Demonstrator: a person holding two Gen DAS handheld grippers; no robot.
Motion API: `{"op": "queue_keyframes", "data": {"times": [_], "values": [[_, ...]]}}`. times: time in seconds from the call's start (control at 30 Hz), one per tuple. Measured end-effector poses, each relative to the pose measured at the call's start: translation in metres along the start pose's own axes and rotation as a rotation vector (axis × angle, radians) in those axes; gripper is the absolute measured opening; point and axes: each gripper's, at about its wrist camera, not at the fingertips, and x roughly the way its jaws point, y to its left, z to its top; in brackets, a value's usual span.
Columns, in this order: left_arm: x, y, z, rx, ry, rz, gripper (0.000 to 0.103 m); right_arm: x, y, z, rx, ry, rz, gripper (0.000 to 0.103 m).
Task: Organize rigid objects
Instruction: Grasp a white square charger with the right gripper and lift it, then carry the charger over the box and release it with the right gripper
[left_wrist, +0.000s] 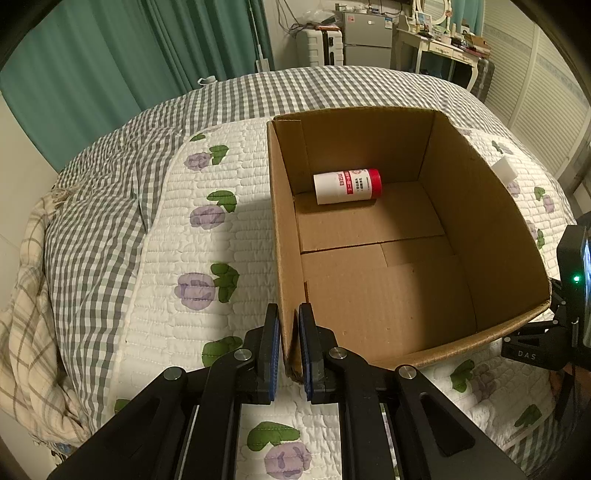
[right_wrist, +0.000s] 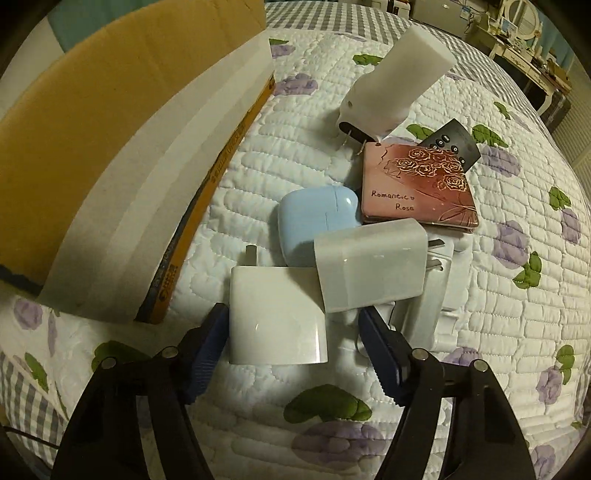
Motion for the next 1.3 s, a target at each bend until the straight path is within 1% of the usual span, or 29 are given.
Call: {"op": "queue_keyframes", "data": {"times": [0.03, 0.07, 0.1, 0.2, 0.3, 0.4, 0.6, 0.77, 0.9, 1.03, 1.1, 1.17, 1.3], "values": [[0.000, 0.001, 0.000, 0.001, 0.000, 0.001, 0.010, 0.001, 0.000, 0.001, -0.001, 0.000, -0.002, 0.070], [0.000, 0.000, 0.000, 0.001, -0.001, 0.001, 0.010, 0.001, 0.002, 0.001, -0.003, -0.001, 0.002, 0.050], [0.000, 0.001, 0.000, 0.000, -0.001, 0.001, 0.010, 0.002, 0.004, 0.002, -0.002, 0.006, 0.047, 0.050], [0.000, -0.001, 0.001, 0.000, -0.001, 0.003, 0.010, 0.003, 0.019, -0.004, -0.021, -0.007, 0.014, 0.050], [0.000, -0.001, 0.000, -0.002, -0.002, 0.003, 0.010, -0.003, 0.022, -0.007, -0.020, -0.027, 0.012, 0.050], [0.000, -0.001, 0.000, 0.000, -0.002, 0.004, 0.010, -0.015, 0.021, -0.016, -0.021, -0.057, 0.032, 0.050], [-0.001, -0.002, 0.000, -0.001, -0.004, 0.001, 0.010, -0.049, 0.027, -0.023, -0.064, -0.134, 0.024, 0.050], [-0.001, -0.002, 0.000, -0.003, -0.007, -0.004, 0.010, -0.099, 0.027, -0.009, -0.081, -0.238, 0.003, 0.050], [-0.001, -0.002, -0.001, -0.007, -0.008, -0.009, 0.010, -0.139, 0.044, 0.011, -0.133, -0.335, -0.022, 0.050], [-0.001, -0.002, -0.001, -0.002, -0.009, -0.005, 0.010, -0.170, 0.058, 0.030, -0.181, -0.409, -0.020, 0.050], [0.000, -0.002, -0.001, 0.000, -0.010, -0.002, 0.010, -0.179, 0.070, 0.042, -0.212, -0.436, -0.018, 0.050], [0.000, -0.002, -0.001, -0.001, -0.010, -0.001, 0.010, -0.181, 0.081, 0.046, -0.230, -0.445, -0.012, 0.050], [0.000, -0.002, -0.002, 0.001, -0.010, 0.001, 0.010, -0.165, 0.099, 0.053, -0.264, -0.431, 0.011, 0.050]]}}
